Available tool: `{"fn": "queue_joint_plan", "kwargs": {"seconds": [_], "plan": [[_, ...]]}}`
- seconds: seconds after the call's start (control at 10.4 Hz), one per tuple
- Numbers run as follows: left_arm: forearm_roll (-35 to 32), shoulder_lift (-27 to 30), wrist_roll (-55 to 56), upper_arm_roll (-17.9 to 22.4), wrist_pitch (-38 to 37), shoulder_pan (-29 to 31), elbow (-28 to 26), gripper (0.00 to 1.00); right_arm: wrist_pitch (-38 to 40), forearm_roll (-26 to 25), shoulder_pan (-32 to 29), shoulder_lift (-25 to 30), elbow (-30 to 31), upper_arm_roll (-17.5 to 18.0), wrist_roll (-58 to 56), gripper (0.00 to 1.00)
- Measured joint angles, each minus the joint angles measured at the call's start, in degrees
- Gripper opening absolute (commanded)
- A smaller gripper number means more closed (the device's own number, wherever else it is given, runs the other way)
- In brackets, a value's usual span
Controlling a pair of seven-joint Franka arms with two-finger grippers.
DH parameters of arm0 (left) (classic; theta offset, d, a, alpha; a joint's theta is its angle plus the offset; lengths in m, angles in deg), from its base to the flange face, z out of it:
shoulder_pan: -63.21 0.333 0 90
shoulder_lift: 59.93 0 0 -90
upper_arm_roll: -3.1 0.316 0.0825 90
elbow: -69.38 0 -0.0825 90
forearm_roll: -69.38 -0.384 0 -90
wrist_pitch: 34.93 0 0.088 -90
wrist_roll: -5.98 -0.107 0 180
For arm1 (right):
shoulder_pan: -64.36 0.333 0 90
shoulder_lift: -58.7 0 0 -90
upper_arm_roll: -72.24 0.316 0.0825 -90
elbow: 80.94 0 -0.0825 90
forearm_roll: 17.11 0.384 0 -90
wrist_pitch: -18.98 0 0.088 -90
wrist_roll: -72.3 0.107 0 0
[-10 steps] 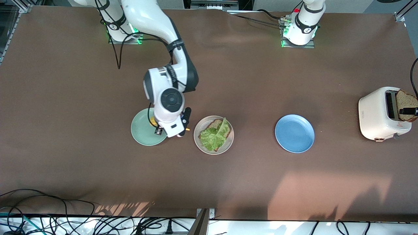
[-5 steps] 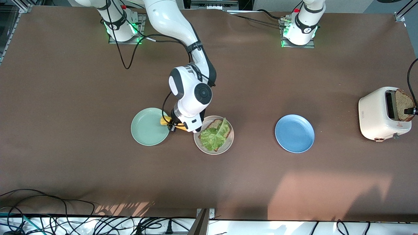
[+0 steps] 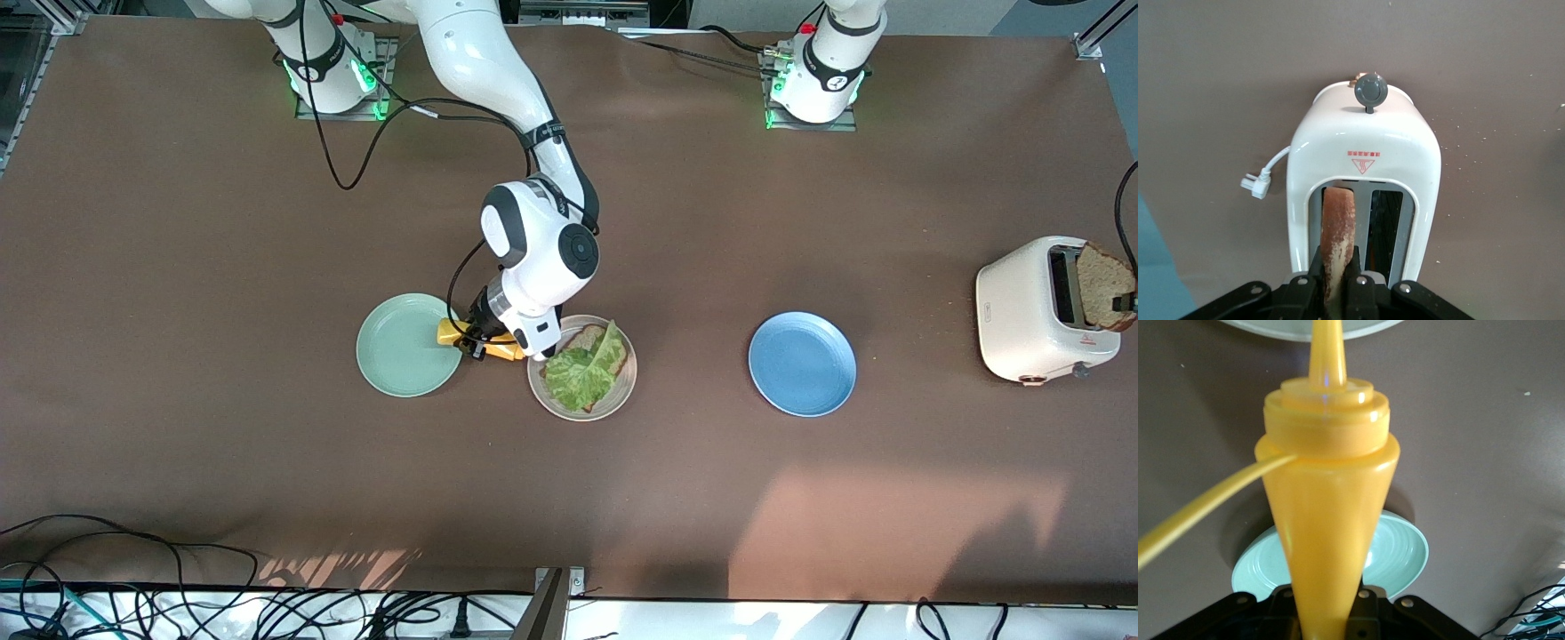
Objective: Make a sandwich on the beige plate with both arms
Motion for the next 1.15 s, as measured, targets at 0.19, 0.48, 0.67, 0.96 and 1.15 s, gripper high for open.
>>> {"fn": "queue_joint_plan", "kwargs": {"seconds": [0.19, 0.48, 0.67, 0.96, 1.15], "plan": [[0.0, 4.0, -2.2, -0.1, -1.7, 0.0, 0.6, 0.00, 0.0, -0.1, 0.5, -0.8, -0.1, -0.2, 0.0, 0.00], [0.0, 10.4, -3.4, -1.6, -6.3, 0.0, 0.8, 0.00, 0.1, -0.2, 0.6, -1.1, -0.2, -0.5, 0.0, 0.00], [0.0, 13.6, -1.9, -5.2, -11.2, -0.1, 0.8, 0.00, 0.1, -0.2, 0.6, -1.1, -0.2, -0.6, 0.0, 0.00], [0.0, 15.5, 10.0, -13.2, -16.7, -0.3, 0.8, 0.00, 0.1, -0.1, -0.2, -0.6, -0.3, -0.5, 0.0, 0.00], [1.9, 15.5, 19.3, -17.5, -17.9, -0.6, 0.5, 0.00, 0.2, -0.4, -5.5, 4.2, -0.4, 4.5, -0.7, 0.00]]}}
